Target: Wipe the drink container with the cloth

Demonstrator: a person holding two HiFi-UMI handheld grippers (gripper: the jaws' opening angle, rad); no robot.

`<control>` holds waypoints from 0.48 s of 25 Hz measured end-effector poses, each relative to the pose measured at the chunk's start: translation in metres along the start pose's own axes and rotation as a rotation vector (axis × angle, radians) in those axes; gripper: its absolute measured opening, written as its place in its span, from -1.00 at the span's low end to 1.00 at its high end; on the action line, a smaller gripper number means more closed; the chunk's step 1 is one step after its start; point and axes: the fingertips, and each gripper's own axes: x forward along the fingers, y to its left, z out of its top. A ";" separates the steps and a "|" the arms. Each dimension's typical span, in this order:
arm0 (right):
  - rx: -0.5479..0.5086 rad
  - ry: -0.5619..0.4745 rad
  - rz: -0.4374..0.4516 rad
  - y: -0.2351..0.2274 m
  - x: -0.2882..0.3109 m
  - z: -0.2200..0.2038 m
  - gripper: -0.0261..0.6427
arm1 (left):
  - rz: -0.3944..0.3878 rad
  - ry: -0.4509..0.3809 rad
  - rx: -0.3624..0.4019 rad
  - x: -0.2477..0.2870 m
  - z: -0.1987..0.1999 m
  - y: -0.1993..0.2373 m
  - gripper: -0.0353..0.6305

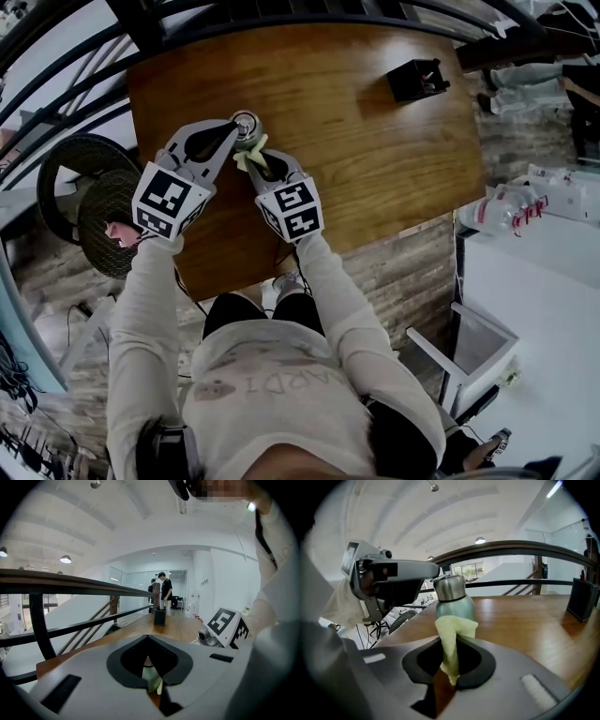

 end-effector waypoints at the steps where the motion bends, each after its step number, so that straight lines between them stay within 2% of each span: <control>1: 0.006 0.006 0.000 -0.001 0.002 -0.003 -0.74 | -0.001 -0.001 0.000 0.001 0.000 0.000 -0.88; 12: -0.004 0.038 -0.038 -0.006 0.013 -0.014 -0.74 | -0.011 -0.005 0.005 0.001 0.000 0.001 -0.88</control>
